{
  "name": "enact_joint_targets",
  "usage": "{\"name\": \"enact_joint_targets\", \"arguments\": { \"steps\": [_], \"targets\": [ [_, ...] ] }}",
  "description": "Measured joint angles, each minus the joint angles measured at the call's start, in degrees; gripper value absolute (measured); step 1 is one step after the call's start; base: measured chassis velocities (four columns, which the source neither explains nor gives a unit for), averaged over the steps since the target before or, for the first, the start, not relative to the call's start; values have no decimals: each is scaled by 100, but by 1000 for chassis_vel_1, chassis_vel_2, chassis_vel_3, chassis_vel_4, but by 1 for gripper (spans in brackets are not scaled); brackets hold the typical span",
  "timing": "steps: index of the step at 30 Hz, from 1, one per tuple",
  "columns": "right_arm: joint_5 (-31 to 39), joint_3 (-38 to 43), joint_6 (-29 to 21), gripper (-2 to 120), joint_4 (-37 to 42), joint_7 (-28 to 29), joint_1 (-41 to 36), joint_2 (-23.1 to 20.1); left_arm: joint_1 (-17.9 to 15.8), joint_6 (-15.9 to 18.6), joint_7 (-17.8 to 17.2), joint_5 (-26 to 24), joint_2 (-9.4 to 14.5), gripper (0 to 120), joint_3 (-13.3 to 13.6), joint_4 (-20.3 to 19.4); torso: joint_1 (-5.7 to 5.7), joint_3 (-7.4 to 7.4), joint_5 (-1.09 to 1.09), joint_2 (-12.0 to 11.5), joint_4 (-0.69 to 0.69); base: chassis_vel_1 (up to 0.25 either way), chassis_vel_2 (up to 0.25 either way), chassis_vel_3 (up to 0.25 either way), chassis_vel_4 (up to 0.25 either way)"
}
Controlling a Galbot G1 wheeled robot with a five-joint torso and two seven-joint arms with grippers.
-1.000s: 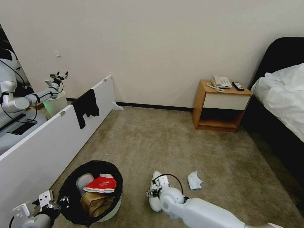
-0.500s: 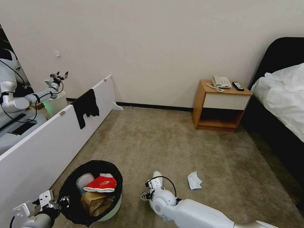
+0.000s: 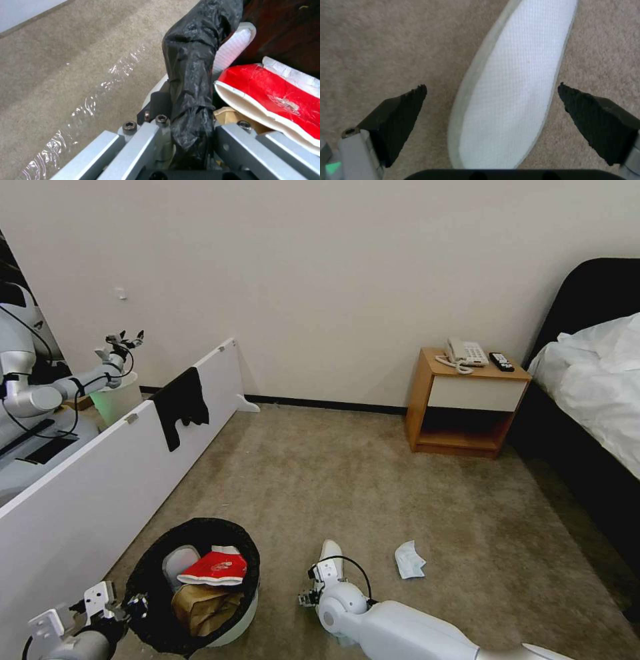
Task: Pick up the trash bin, then pick up the garbage from the floor and place it into the trash bin.
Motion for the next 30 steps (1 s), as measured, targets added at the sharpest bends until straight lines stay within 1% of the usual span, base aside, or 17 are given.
{"name": "enact_joint_targets", "arguments": {
  "steps": [17,19,20,21,22,23,24,25,27,28,30],
  "targets": [
    [-225,-96,32,100,-632,-205,38,120,32,0,10,-2,-48,1,23,-63,0,0,0,0,0,0,0,0,0],
    [-239,-96,34,98,-673,-226,41,129,31,0,11,-8,-48,1,23,-67,0,0,0,0,0,0,0,0,0],
    [-255,-96,40,93,-700,-236,43,133,31,0,11,-9,-49,1,22,-69,0,0,1,0,1,0,0,0,0],
    [-263,-97,42,92,-713,-241,42,135,31,0,11,-10,-52,1,22,-70,0,0,0,0,1,0,0,0,0],
    [-289,-100,49,87,-751,-259,41,142,31,0,11,-10,-58,1,21,-72,0,0,0,0,0,0,0,0,0],
    [-289,-100,49,87,-751,-259,41,142,31,0,11,-10,-58,1,21,-72,0,0,0,0,0,0,0,0,0],
    [-326,-104,68,83,-782,-276,34,148,33,0,11,-11,-66,1,21,-73,0,0,1,0,0,0,0,0,0],
    [-326,-104,68,83,-782,-276,34,148,33,0,11,-11,-66,1,21,-73,0,0,1,0,0,0,0,0,0],
    [-379,-116,79,70,-816,-305,14,163,38,0,11,-9,-78,1,22,-74,0,0,1,0,0,0,0,0,0],
    [-379,-116,79,70,-816,-305,14,163,38,0,11,-9,-78,1,22,-74,0,0,1,0,0,0,0,0,0],
    [-420,-119,86,60,-807,-306,3,162,37,0,12,-4,-79,1,22,-72,0,0,0,0,0,0,0,0,0]
  ]
}}
